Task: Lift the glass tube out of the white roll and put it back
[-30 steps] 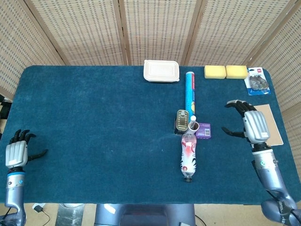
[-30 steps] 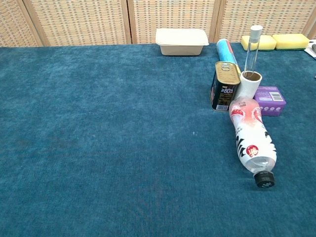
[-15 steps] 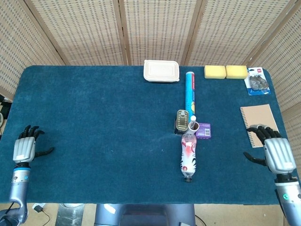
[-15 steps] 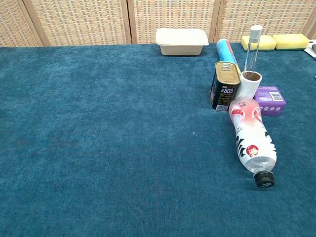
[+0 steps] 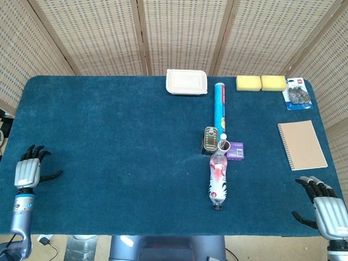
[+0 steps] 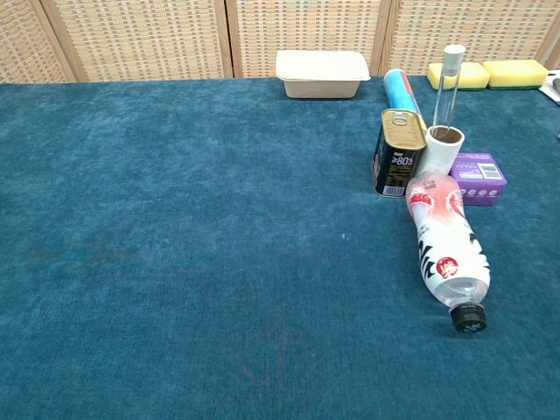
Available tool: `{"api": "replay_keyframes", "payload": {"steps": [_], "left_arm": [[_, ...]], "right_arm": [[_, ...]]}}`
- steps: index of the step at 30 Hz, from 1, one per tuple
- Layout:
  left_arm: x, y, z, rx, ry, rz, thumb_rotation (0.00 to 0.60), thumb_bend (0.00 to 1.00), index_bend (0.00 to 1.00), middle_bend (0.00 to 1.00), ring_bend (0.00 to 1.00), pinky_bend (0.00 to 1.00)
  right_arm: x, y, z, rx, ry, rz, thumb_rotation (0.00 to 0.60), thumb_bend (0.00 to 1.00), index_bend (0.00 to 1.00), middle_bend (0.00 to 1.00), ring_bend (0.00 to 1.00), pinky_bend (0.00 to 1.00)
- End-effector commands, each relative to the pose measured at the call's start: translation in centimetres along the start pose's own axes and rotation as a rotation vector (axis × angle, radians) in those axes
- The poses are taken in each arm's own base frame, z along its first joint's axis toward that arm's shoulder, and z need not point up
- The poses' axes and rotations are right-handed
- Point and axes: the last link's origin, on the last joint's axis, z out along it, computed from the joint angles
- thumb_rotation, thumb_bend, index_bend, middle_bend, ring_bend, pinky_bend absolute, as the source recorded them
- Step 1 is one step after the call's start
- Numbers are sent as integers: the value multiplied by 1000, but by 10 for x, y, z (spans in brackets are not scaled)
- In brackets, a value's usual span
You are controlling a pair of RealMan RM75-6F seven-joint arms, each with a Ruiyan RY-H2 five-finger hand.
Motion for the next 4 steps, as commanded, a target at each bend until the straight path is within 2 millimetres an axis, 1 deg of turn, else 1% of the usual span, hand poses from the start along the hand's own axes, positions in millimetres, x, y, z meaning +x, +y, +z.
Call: {"api": "replay_keyframes", "payload": {"steps": [1, 4], "left_arm": [[0, 0, 0, 0, 0, -1, 394, 29, 317, 178, 84, 204], [0, -1, -1, 3, 0, -3, 392, 30, 317, 178, 84, 205]], "right_arm": [[2, -6, -8, -9, 13, -14, 599, 189, 186, 191, 147, 187], [4, -9, -10, 1, 35, -6, 599, 189, 186, 191, 147, 186]]}}
